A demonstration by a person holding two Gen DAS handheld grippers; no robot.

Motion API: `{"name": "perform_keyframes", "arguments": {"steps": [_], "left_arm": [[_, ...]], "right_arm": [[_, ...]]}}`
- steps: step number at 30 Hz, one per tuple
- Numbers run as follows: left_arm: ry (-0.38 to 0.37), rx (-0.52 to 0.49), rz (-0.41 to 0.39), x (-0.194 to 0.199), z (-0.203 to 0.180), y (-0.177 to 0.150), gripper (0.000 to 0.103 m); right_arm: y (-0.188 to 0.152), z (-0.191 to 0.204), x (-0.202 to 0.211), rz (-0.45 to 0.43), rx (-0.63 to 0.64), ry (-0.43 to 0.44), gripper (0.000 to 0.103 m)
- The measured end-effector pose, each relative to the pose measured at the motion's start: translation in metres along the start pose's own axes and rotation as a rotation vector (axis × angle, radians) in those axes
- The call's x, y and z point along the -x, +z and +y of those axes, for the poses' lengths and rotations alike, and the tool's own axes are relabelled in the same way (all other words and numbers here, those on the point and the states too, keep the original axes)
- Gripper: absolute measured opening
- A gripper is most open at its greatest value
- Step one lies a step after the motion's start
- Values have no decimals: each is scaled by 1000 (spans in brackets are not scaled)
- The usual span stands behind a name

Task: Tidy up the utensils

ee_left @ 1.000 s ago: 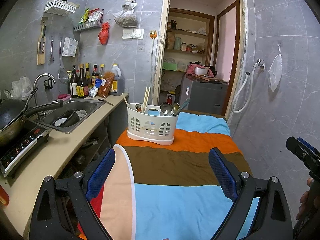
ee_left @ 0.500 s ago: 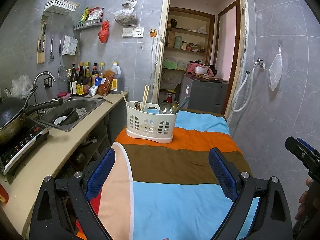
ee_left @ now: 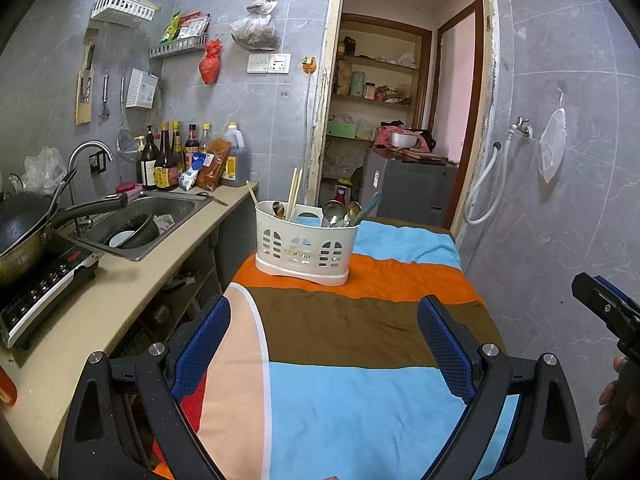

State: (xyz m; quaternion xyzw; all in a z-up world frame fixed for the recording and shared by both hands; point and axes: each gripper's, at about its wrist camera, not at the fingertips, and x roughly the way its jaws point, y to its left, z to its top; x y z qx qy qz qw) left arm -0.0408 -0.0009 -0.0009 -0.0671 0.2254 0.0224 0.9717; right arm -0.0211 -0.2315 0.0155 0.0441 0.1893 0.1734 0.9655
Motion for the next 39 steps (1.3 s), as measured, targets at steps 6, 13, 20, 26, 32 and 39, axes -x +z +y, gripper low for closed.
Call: {"name": "perform_keyframes", "arguments": {"steps": [6,13,20,26,32,39], "left_arm": [[1,-1,2,-1,2,-1,92],[-2,-3,3,-3,2,-2,92],[4,-2,10,-6,0,-4,92],[27,9,24,-11,4,-8,92],[36,19,42,-15,8,-11,92],[32,11,49,-16,9,-12,92]], "right_arm": [[-2,0,0,3,-1,2,103],[-5,0,0,6,-3,-1,103],[-4,-1,0,8,-4,1,103],[-8,0,-2,14,-1,0,103],[-10,0,-4,18,0,1,103],[-13,0,-10,29,-2,0,103]]}}
